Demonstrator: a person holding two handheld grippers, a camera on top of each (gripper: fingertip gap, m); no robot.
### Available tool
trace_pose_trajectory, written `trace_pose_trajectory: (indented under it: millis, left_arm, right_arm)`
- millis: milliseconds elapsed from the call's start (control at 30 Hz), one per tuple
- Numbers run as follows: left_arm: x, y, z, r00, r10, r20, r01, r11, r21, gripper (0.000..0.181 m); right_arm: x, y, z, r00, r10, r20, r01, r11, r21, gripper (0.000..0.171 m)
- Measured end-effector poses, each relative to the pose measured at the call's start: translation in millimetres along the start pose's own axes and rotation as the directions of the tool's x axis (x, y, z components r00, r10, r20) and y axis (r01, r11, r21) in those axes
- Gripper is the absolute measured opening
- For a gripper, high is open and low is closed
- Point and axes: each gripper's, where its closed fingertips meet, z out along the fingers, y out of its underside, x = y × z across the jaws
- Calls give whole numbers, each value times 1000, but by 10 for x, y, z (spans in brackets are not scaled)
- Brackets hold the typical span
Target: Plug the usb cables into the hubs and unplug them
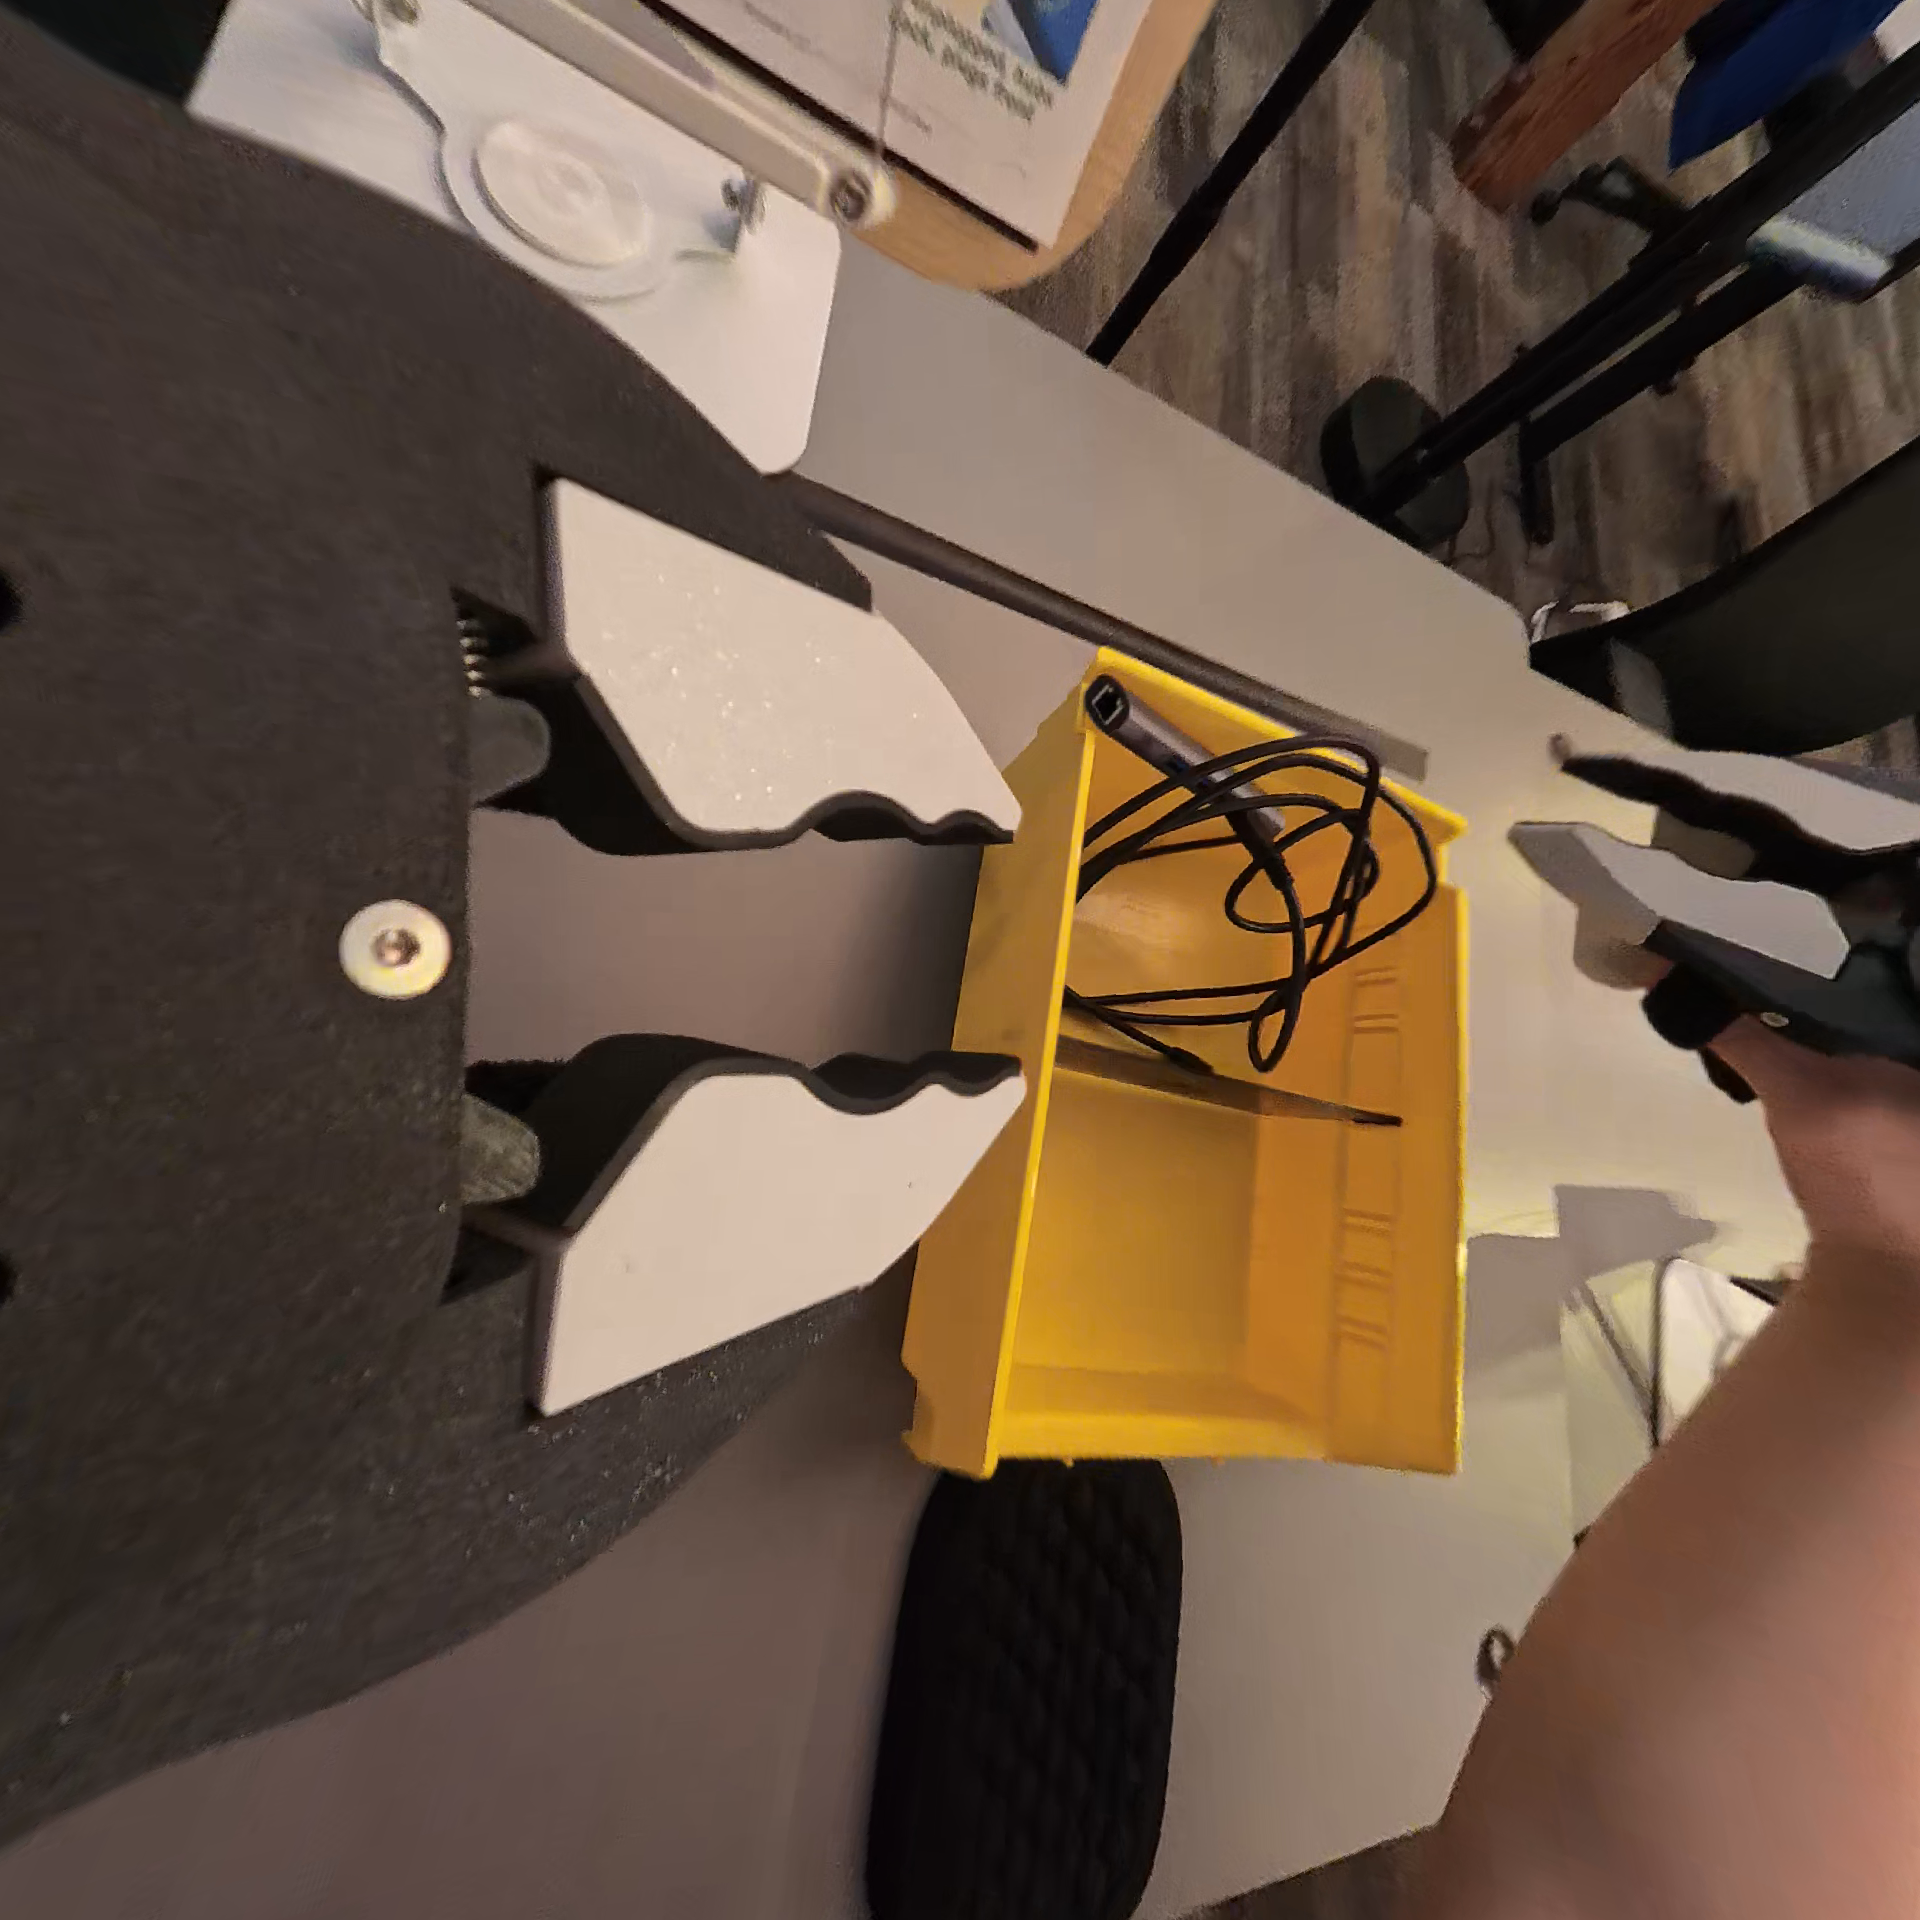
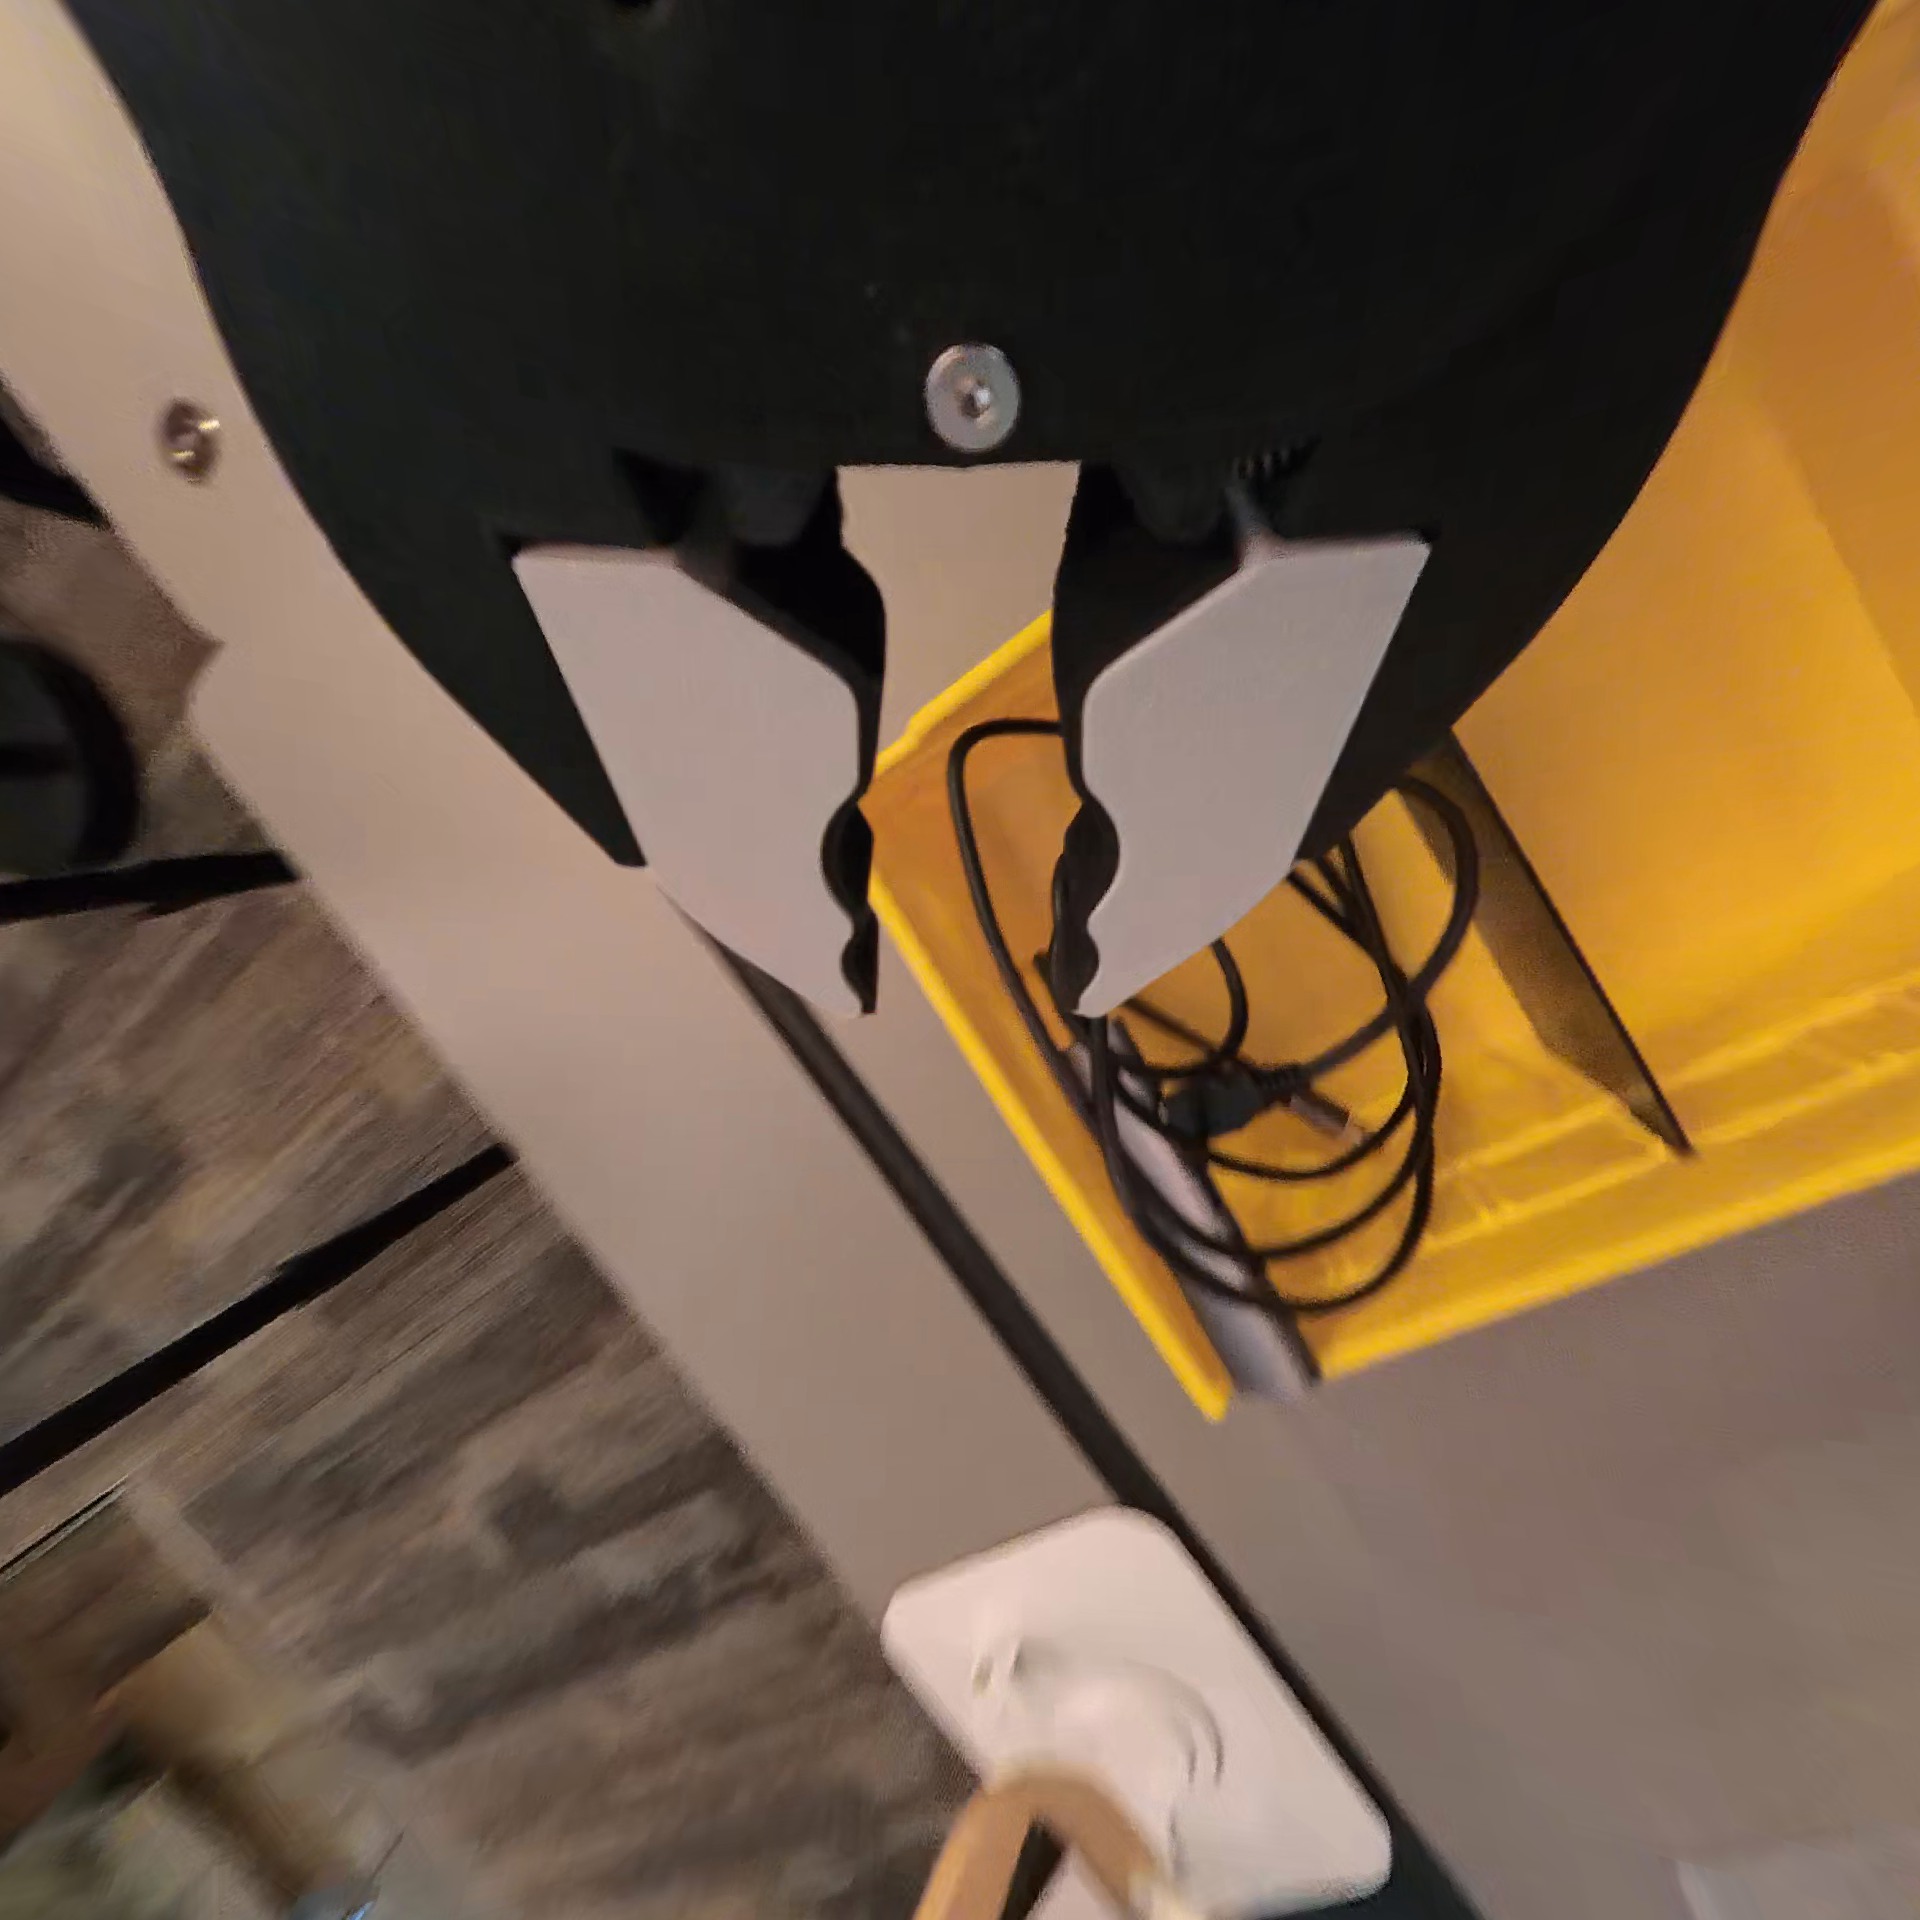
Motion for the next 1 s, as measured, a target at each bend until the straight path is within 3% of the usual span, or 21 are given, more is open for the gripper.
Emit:
trace_pose_trajectory:
  millis: [100,200,300,400,567,667,733,800,900,1000]
  left_arm:
    - [115,-105,-419,999,-5,40,1,995,97,37]
    - [172,-165,-846,994,-6,107,-13,984,179,37]
    - [193,-155,-1240,984,6,178,-43,977,209,35]
    - [279,-99,-1610,979,21,203,-67,972,224,33]
    - [155,209,-2300,920,11,391,-116,962,248,33]
    - [-18,443,-2664,877,0,480,-129,963,236,28]
    - [-175,635,-2890,833,-30,553,-91,978,190,26]
    - [-201,843,-2999,838,-32,545,-50,990,134,24]
    - [-233,1086,-3095,846,-49,531,15,998,68,21]
    - [-340,1261,-3168,805,-26,592,41,999,-11,17]
  right_arm:
    - [-35,-544,-404,993,-13,-116,40,971,235,38]
    - [-326,-1135,-865,989,67,-131,11,854,520,47]
    - [-682,-1496,-1204,977,123,-172,23,745,666,48]
    - [-1109,-1751,-1356,960,137,-245,86,686,723,48]
    - [-1760,-2114,-1219,980,136,-144,26,636,771,47]
    - [-2078,-2264,-1120,994,59,-94,37,616,786,40]
    - [-2166,-2284,-1038,991,21,-129,86,642,762,22]
    - [-2183,-2279,-990,986,11,-164,117,659,743,19]
    - [-2325,-2328,-1027,999,-16,-49,49,595,802,18]
    - [-2300,-2300,-961,1000,-13,7,2,596,803,20]
